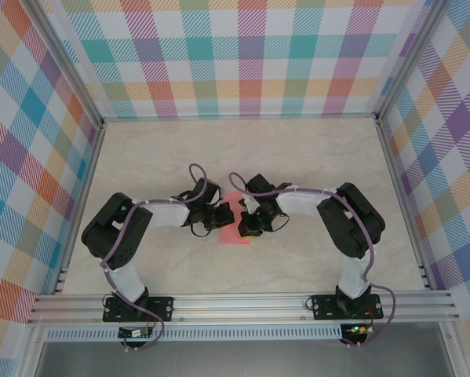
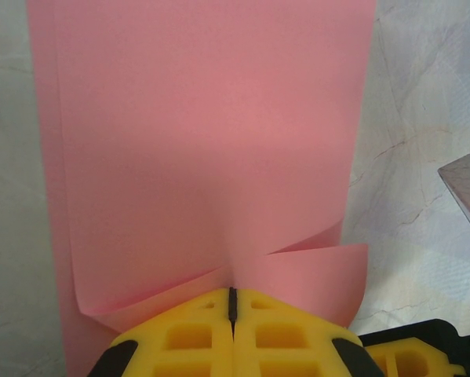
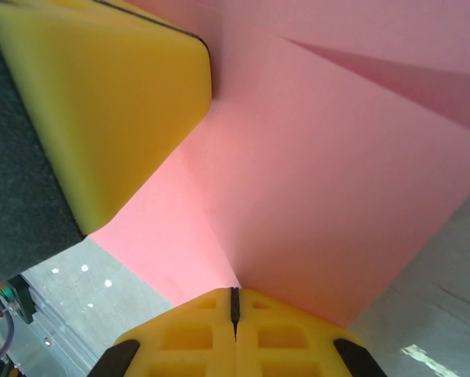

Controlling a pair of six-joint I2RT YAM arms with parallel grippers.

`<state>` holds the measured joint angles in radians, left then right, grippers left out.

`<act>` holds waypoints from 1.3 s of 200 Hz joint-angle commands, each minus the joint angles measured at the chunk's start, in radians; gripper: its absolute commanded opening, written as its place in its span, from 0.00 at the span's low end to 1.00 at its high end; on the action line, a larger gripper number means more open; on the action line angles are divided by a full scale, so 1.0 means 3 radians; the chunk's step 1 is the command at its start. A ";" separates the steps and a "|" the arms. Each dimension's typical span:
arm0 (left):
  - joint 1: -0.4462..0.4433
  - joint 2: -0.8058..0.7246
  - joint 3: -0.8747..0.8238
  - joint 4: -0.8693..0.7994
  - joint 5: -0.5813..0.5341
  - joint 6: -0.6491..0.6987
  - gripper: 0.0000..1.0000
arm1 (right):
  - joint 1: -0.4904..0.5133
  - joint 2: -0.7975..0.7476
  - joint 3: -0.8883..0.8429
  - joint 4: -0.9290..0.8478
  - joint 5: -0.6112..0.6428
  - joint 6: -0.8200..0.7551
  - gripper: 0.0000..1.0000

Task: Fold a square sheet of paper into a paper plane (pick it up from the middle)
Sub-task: Fold the triangle a second time at the center of the table.

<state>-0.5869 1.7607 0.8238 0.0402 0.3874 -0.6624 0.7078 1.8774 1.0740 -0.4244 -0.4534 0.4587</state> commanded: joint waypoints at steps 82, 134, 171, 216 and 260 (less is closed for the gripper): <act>-0.0012 0.0257 -0.0165 -0.0493 -0.0504 -0.0024 0.00 | 0.0007 -0.0189 -0.0447 -0.0041 -0.0064 -0.0038 0.00; -0.0012 0.0228 -0.0170 -0.0494 -0.0490 -0.0021 0.00 | 0.0008 -0.0377 -0.0656 -0.0091 0.0003 -0.0016 0.00; -0.0012 0.0221 -0.0171 -0.0474 -0.0450 -0.0008 0.00 | 0.0008 -0.0455 -0.0684 -0.0038 -0.0005 0.0066 0.02; -0.0012 0.0213 -0.0179 -0.0457 -0.0425 -0.0010 0.00 | 0.0007 -0.0710 -0.0467 0.0107 0.0051 0.0167 0.04; -0.0012 0.0183 -0.0182 -0.0450 -0.0417 -0.0019 0.00 | 0.0008 -0.0370 -0.0189 0.0211 0.0132 0.0195 0.03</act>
<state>-0.5873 1.7588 0.8227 0.0376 0.3813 -0.6659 0.7071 1.7073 0.9745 -0.3790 -0.4301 0.5014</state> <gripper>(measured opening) 0.038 0.046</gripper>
